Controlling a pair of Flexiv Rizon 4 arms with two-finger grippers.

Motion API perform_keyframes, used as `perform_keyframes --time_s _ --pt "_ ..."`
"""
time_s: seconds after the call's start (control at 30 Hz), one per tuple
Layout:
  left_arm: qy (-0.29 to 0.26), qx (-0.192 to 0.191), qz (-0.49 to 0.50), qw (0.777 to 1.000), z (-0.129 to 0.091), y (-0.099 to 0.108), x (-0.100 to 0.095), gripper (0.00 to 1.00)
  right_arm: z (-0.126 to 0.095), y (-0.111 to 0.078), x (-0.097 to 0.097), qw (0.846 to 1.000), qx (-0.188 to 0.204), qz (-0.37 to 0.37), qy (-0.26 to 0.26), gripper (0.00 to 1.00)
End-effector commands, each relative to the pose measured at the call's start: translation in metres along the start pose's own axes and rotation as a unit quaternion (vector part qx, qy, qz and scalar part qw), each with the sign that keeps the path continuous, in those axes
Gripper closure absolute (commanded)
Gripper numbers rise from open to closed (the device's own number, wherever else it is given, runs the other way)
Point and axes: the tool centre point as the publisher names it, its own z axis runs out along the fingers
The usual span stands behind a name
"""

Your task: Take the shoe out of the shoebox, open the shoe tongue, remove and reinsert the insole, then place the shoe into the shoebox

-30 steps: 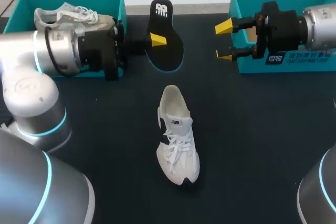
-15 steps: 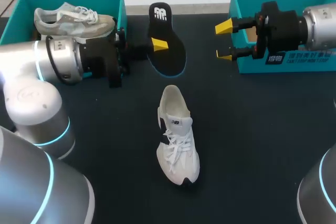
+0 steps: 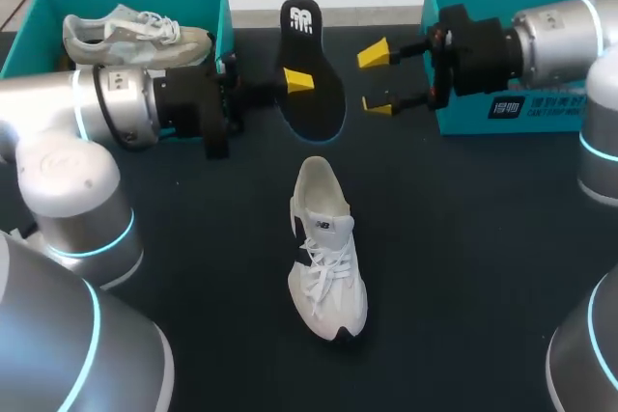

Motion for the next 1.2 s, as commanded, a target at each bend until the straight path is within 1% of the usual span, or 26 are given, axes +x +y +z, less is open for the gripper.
perform_keyframes --time_s 0.03,0.1,0.13,0.17,0.23,0.33,0.5,0.6,0.63,0.73,0.77,0.9,1.0,1.2 --pt "0.003 -0.002 0.005 1.000 0.017 0.010 0.005 1.00 0.014 0.000 -0.004 1.000 -0.003 0.000 0.007 0.31" --pt "0.006 -0.005 0.007 1.000 0.020 0.013 0.008 1.00 0.017 0.000 -0.005 1.000 -0.002 0.000 0.009 0.36" --pt "0.007 -0.004 0.007 1.000 0.021 0.014 0.009 1.00 0.019 0.000 -0.005 1.000 -0.002 0.001 0.009 0.42" --pt "0.008 -0.004 0.008 1.000 0.023 0.015 0.010 1.00 0.020 0.000 -0.005 1.000 -0.001 0.001 0.011 0.52" --pt "0.009 -0.004 0.009 1.000 0.026 0.016 0.012 1.00 0.023 -0.001 -0.006 1.000 0.002 0.001 0.014 0.55" --pt "0.010 -0.008 0.008 1.000 0.032 0.019 0.014 1.00 0.027 -0.001 -0.007 1.000 0.004 0.001 0.017 0.56" --pt "0.008 -0.012 0.006 1.000 0.039 0.021 0.015 1.00 0.032 0.001 -0.009 1.000 0.006 0.002 0.021 0.61" --pt "0.008 -0.010 0.006 1.000 0.042 0.019 0.015 1.00 0.035 0.003 -0.010 1.000 0.010 0.002 0.024 0.69" --pt "0.008 -0.009 0.006 1.000 0.042 0.019 0.015 1.00 0.035 0.003 -0.010 1.000 0.010 0.002 0.024 0.69" --pt "0.008 -0.009 0.006 1.000 0.043 0.019 0.016 1.00 0.036 0.004 -0.010 1.000 0.009 0.001 0.026 0.80" --pt "0.008 -0.009 0.006 1.000 0.043 0.020 0.016 1.00 0.036 0.004 -0.010 1.000 0.009 0.001 0.026 0.87" --pt "0.011 -0.010 0.005 1.000 0.042 0.022 0.018 1.00 0.036 0.004 -0.011 1.000 0.009 0.003 0.026 0.97" --pt "0.010 -0.012 0.003 1.000 0.042 0.024 0.018 1.00 0.037 0.005 -0.012 1.000 0.009 0.003 0.027 1.00" --pt "0.016 -0.007 0.005 1.000 0.042 0.023 0.019 1.00 0.036 0.007 -0.013 1.000 0.007 -0.004 0.028 1.00"
